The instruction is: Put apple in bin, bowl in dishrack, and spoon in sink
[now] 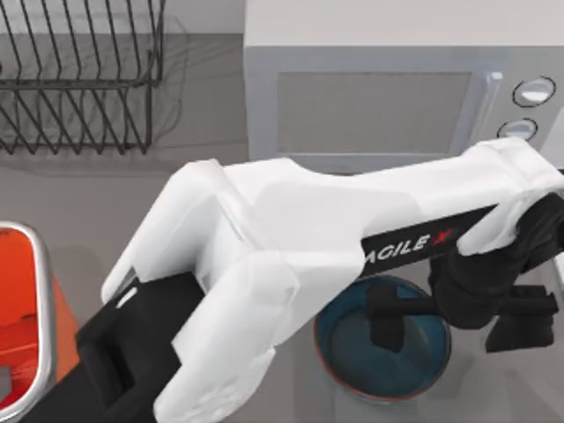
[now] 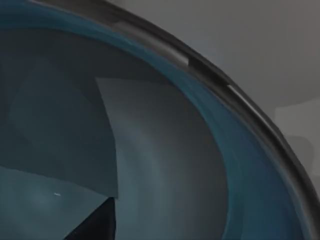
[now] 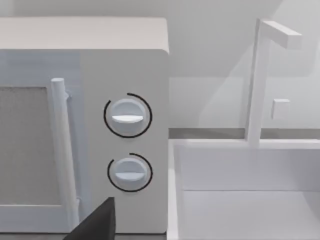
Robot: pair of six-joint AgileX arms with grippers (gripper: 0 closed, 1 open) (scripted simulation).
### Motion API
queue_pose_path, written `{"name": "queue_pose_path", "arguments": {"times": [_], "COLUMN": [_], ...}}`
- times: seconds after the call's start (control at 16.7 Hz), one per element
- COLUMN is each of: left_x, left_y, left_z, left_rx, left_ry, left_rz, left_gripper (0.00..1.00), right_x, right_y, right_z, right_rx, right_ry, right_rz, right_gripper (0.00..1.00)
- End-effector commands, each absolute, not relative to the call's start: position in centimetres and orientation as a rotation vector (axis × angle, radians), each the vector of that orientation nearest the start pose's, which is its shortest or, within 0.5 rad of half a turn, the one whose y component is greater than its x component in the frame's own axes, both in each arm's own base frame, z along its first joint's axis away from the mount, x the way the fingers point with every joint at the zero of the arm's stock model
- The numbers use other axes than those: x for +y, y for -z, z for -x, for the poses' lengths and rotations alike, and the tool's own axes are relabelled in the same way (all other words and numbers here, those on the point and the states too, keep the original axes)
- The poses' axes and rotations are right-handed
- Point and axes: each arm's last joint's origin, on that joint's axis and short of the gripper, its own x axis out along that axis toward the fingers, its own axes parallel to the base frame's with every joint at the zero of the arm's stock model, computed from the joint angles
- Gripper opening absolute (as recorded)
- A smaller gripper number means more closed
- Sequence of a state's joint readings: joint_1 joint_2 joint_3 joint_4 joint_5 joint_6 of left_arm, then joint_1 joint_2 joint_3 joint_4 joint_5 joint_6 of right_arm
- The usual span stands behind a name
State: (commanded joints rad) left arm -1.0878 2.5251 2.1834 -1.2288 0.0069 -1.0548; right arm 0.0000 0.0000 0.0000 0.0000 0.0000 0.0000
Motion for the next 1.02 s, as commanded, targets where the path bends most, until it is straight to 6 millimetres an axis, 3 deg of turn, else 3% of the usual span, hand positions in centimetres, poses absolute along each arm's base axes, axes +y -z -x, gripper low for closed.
{"name": "queue_pose_path", "arguments": {"times": [0.18,0.96,1.02], "left_x": [-43.31,-43.31,-43.31], "left_y": [-12.80,-12.80,-12.80], "left_z": [-23.41,-23.41,-23.41], "left_rx": [1.571,1.571,1.571], "left_ry": [0.016,0.016,0.016], "left_rz": [-0.015,-0.015,-0.015], "left_gripper": [1.00,0.02,0.00], "right_x": [-0.12,-0.12,-0.12], "right_y": [-16.00,-16.00,-16.00], "right_z": [-10.57,-10.57,-10.57], "right_rx": [0.000,0.000,0.000], "right_ry": [0.000,0.000,0.000], "right_rz": [0.000,0.000,0.000], "right_gripper": [1.00,1.00,1.00]}}
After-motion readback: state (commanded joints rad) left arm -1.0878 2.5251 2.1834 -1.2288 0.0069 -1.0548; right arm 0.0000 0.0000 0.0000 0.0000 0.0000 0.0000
